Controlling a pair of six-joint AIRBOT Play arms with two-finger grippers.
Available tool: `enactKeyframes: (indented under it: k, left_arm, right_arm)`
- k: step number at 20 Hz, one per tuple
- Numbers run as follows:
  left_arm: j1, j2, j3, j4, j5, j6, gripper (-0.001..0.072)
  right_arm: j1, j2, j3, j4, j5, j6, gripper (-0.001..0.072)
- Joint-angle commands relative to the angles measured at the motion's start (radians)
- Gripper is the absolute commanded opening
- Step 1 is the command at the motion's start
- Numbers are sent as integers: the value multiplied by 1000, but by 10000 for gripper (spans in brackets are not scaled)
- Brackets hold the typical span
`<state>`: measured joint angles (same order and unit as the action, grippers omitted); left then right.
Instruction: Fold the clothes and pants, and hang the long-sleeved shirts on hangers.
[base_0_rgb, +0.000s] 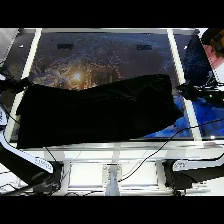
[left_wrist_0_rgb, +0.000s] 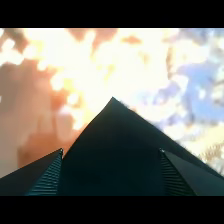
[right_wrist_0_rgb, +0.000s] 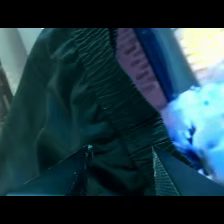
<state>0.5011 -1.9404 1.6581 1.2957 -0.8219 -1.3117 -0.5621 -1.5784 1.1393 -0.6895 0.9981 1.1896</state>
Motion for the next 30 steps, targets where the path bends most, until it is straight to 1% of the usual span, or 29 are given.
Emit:
enactKeyframes:
  k: [1,2,4,5,6,7,8,9,11,13,16,18,19,22,27,30]
  left_arm:
    - [-50,-28,1,97,65,11,583]
    - [-64,-37,1,144,60,11,513]
    - [-91,-55,1,202,47,4,498]
    - [-101,-64,1,224,48,-27,488]
    - [-106,-69,1,238,48,-52,409]
    - [-110,-72,1,241,47,-63,250]
    - [-111,-70,1,241,47,-63,62]
    - [-113,-65,1,241,49,-61,13]
    - [-117,-46,6,241,81,-61,13]
    - [-117,-9,11,240,150,-75,12]
    - [-117,61,11,238,258,-157,12]
    - [-115,97,11,238,296,-189,12]
    - [-115,110,11,238,307,-203,12]
    - [-115,126,11,238,309,-209,11]
    - [-106,126,11,249,315,-329,10]
    - [-94,126,11,253,317,-343,9]
  right_arm:
    - [0,0,0,21,12,4,450]
    - [0,0,0,22,12,4,450]
    - [0,0,0,22,12,4,450]
    - [0,0,0,22,12,4,450]
    - [0,0,0,22,12,4,450]
    - [0,0,0,23,12,4,450]
    - [0,0,0,23,12,4,450]
    - [0,0,0,23,12,4,450]
    - [0,0,0,23,6,3,450]
    - [0,0,0,23,-4,3,450]
    - [0,0,0,23,-25,3,450]
    - [0,0,0,22,-34,3,450]
    - [0,0,0,22,-37,3,450]
    - [0,0,0,22,-50,3,450]
    - [0,0,0,19,-50,3,450]
    - [0,0,0,3,-58,3,450]
